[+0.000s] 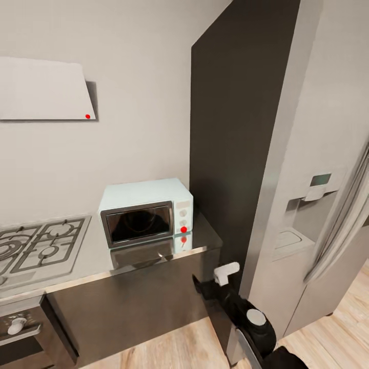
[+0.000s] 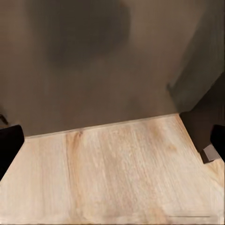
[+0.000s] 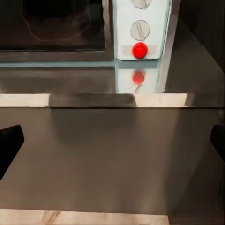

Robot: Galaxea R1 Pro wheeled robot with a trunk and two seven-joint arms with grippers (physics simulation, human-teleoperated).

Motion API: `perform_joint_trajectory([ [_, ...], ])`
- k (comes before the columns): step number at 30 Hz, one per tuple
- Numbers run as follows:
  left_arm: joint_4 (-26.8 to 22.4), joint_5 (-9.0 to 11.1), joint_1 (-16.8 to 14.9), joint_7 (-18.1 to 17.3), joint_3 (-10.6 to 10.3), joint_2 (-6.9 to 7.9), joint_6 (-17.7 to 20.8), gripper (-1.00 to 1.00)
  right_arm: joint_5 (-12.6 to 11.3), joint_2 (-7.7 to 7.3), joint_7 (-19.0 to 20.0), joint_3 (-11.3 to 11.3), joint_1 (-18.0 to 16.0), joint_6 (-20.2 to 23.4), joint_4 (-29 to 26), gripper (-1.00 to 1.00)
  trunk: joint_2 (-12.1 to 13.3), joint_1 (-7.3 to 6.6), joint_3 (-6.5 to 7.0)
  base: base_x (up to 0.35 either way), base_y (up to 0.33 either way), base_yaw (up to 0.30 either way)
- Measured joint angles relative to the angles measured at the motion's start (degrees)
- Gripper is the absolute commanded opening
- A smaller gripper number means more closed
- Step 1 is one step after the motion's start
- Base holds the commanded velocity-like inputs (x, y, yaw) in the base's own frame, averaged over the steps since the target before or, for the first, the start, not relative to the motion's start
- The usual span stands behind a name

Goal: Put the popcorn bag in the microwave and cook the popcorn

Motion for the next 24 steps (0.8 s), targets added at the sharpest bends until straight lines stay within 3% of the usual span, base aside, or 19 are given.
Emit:
perform_joint_trajectory([
  [3, 7.8, 0.0, -0.1, 0.0, 1.1, 0.08, -4.0, 1.00, -0.2, 1.21, -2.4, -0.4, -8.6, 0.4, 7.3, 1.00, 0.0, 0.00, 0.00, 0.000, 0.000, 0.000],
  [8, 10.4, 0.1, -0.1, 0.0, 4.1, 0.03, -5.1, 1.00, -0.4, 3.37, -3.8, -0.5, -16.9, -0.5, 18.8, 1.00, 0.0, 0.00, 0.00, 0.000, 0.000, 0.000],
  [16, 15.6, 0.0, -0.7, 0.0, 8.8, -0.07, -5.3, 1.00, 0.1, 5.97, -4.0, 0.2, -20.2, -5.3, 27.4, 1.00, 0.0, 0.00, -0.01, 0.000, 0.000, 0.000],
  [24, 16.5, 0.0, -1.0, 0.0, 9.9, -0.08, -5.3, 1.00, 0.1, 6.58, -4.0, 0.2, -20.5, -6.8, 28.7, 1.00, 0.0, -0.01, 0.00, 0.000, 0.000, 0.000],
])
